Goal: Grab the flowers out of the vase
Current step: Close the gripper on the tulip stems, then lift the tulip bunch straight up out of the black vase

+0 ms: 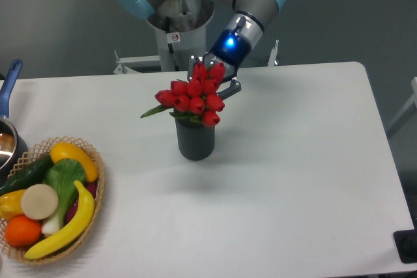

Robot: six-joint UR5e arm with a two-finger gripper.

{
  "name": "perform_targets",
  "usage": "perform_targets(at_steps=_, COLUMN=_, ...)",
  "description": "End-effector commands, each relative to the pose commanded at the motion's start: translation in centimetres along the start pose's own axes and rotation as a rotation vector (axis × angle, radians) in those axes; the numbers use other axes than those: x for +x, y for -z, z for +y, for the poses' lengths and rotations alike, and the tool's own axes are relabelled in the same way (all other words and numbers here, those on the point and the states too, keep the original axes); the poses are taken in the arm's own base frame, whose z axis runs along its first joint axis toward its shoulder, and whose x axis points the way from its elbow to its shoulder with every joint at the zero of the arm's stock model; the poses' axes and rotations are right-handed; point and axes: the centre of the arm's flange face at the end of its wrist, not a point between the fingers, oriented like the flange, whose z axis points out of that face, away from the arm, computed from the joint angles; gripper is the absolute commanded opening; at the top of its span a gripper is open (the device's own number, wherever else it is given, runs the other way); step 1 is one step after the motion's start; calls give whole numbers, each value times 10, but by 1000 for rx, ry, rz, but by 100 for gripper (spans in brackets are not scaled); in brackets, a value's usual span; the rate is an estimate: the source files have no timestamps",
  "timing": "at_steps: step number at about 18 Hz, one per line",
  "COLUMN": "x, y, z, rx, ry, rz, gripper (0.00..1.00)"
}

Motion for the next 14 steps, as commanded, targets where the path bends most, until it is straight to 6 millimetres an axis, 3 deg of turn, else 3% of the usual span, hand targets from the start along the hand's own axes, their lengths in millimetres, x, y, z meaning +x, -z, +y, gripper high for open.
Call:
perform_targets(at_steps=6, x=6, y=10, z=-33, rx=16, ry=16, rz=-24, gripper=17)
perform_targets(at_steps=14, x=2, y=26, z=-95, rx=30, ry=39, rz=-59, gripper=18)
